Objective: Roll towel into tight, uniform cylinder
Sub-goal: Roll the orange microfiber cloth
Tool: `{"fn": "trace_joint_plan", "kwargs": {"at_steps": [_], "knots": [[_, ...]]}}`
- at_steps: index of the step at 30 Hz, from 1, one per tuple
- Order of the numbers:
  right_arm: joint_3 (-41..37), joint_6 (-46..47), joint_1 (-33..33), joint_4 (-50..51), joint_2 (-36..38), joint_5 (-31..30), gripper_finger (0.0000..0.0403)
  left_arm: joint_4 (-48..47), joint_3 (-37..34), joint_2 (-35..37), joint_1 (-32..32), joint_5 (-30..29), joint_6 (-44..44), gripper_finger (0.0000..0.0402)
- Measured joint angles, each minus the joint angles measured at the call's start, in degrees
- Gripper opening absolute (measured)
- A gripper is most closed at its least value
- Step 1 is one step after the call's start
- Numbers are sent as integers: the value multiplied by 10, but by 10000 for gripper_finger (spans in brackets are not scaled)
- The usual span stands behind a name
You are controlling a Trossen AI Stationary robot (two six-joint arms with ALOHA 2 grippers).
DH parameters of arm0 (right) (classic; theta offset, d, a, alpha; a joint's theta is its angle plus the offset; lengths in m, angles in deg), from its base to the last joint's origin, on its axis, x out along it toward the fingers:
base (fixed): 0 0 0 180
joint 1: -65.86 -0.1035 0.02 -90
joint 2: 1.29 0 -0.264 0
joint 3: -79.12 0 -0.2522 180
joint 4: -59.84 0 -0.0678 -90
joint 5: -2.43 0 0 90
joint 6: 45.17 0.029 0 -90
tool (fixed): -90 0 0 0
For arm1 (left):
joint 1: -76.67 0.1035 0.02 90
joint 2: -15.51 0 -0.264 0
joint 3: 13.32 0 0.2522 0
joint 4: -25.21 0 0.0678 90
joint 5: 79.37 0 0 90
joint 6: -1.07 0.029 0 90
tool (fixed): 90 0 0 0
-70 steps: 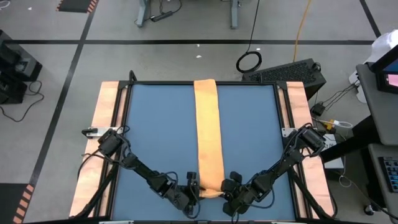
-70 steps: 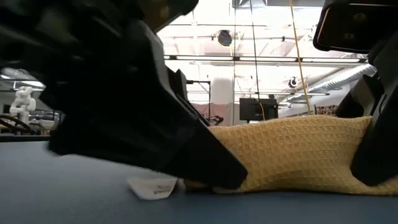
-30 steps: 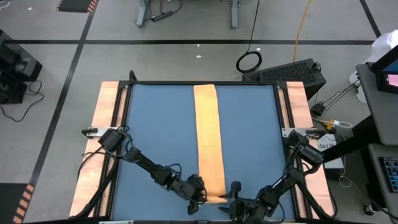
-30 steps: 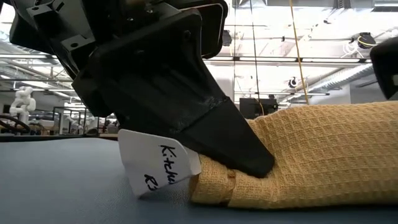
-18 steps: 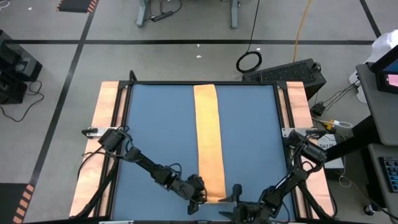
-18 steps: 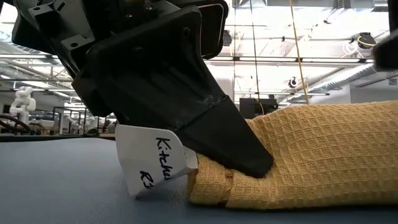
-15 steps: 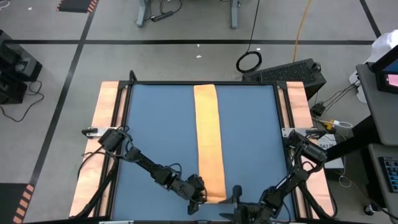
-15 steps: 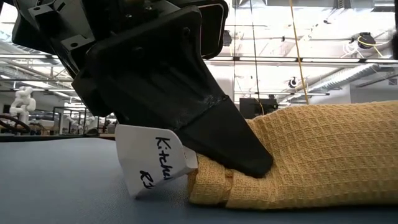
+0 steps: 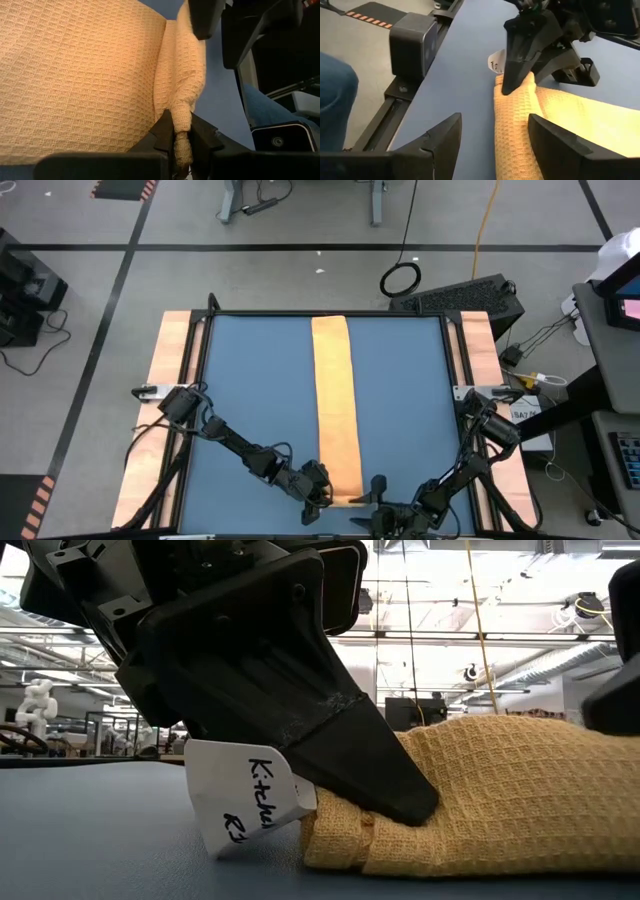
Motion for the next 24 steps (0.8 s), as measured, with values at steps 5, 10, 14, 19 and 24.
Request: {"fn": "trace_joint_plan", "kwargs": {"at_steps": [5, 10, 14, 19, 24], "knots": [[0, 30, 3, 26, 0, -13, 219, 0, 0, 0, 0, 0, 1, 38], [0, 91, 13, 67, 0, 3, 219, 1, 0, 0, 0, -14, 2, 39], [0, 114, 18, 75, 0, 19, 219, 1, 0, 0, -2, -22, 2, 53], [0, 130, 22, 81, 0, 19, 219, 0, -1, -1, -5, -49, 0, 94], [0, 92, 11, 76, 8, -20, 219, -1, -1, -1, -4, -50, 19, 109]]}}
